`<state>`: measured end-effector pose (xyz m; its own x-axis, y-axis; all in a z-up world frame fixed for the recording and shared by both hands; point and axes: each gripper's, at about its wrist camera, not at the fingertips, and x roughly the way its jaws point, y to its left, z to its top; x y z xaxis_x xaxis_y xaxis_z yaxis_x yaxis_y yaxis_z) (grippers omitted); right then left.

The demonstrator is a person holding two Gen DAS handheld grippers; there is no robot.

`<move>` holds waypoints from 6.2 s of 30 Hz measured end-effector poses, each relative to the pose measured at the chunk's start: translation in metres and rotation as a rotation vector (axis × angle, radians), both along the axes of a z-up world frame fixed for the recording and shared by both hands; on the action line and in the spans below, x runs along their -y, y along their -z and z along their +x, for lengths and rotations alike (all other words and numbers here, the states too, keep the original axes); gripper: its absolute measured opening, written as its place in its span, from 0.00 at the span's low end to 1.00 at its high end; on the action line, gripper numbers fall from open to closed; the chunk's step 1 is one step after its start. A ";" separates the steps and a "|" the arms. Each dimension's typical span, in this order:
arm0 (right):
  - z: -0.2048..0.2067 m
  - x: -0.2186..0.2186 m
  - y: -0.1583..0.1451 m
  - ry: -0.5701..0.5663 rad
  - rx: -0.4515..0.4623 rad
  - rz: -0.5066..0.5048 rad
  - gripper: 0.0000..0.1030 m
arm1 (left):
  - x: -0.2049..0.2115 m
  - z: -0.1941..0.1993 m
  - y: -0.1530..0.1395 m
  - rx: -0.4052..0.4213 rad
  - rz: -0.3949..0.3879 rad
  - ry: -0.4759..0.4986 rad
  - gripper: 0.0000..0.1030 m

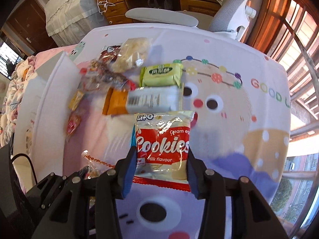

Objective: Organize snacks
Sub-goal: 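Carry the Cookies pack and nut bag over the white tray with both grippers, then lower both bags into the tray and open both grippers, then grasp the blue wrapper with the right gripper while the left reaches the red-striped bag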

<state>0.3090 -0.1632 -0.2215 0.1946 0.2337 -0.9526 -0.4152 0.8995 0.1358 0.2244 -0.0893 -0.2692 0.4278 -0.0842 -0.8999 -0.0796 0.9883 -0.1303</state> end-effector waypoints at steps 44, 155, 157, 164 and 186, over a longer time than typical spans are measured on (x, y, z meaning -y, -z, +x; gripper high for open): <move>-0.177 -0.024 -0.067 -0.097 0.003 0.264 0.44 | -0.113 -0.151 -0.154 0.206 0.124 -0.140 0.50; -0.013 0.017 0.038 0.627 0.012 0.298 0.48 | -0.076 0.170 -0.049 -0.238 -0.109 0.111 0.81; -0.008 0.013 0.040 0.603 0.037 0.270 0.48 | -0.075 0.173 -0.044 -0.230 -0.099 0.090 0.81; 0.003 0.000 0.046 0.526 0.128 0.192 0.48 | -0.079 0.185 -0.025 -0.216 -0.102 0.011 0.81; 0.005 -0.012 0.048 0.451 0.279 0.120 0.30 | -0.094 0.196 0.004 -0.237 -0.136 -0.119 0.48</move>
<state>0.3141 -0.1509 -0.2692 0.5428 0.1728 -0.8219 -0.0272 0.9817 0.1885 0.4202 0.0052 -0.2730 0.2211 -0.1722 -0.9599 -0.2382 0.9449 -0.2244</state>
